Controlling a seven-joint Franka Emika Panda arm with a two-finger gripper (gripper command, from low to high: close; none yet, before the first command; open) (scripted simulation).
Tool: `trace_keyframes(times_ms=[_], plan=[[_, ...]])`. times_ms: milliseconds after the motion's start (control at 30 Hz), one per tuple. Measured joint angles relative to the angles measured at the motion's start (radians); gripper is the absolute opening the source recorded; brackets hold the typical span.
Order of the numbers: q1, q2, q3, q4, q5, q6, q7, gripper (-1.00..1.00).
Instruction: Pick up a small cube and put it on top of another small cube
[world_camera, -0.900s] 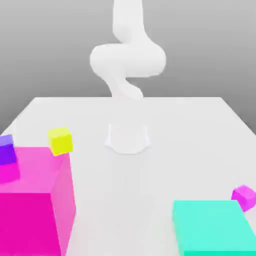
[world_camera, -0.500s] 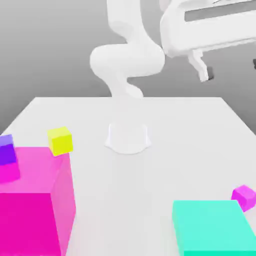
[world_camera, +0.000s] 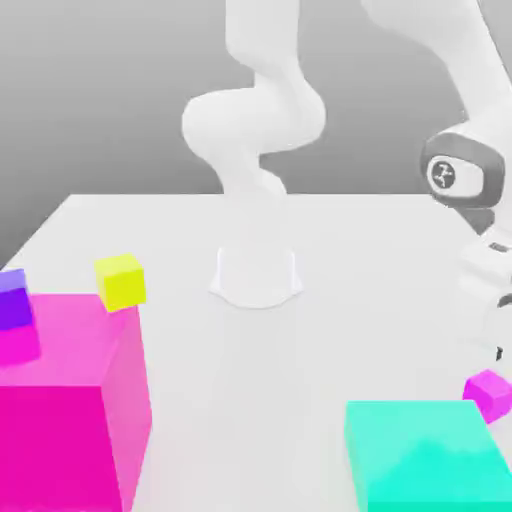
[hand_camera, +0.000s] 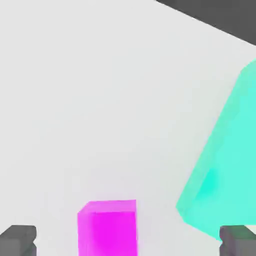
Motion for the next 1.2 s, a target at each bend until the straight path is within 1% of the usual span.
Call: trace_keyframes(times_ms=[67, 167, 200, 400, 467, 600, 700, 800, 933, 1067, 1200], plan=[[0.036, 0.071, -0.032, 0.008, -0.048, 0.049, 0.039, 0.00], [0.079, 0.180, -0.082, 0.030, -0.093, 0.133, 0.075, 0.00], [0.086, 0.199, -0.090, 0.033, -0.099, 0.148, 0.080, -1.00], [0.089, 0.209, -0.094, 0.035, -0.103, 0.157, 0.084, -1.00], [0.077, 0.171, -0.079, 0.027, -0.091, 0.126, 0.074, -1.00], [0.040, 0.036, -0.030, -0.002, -0.024, 0.021, 0.020, -1.00], [-0.038, -0.059, -0.037, -0.004, 0.052, -0.067, -0.160, -1.00], [-0.131, -0.149, -0.080, -0.001, 0.108, -0.157, -0.357, -1.00], [-0.261, -0.265, -0.142, 0.004, 0.137, -0.277, -0.590, -1.00], [-0.330, -0.378, -0.221, 0.008, 0.128, -0.393, -0.798, -1.00], [-0.410, -0.488, -0.324, 0.011, 0.086, -0.506, -0.984, -1.00]])
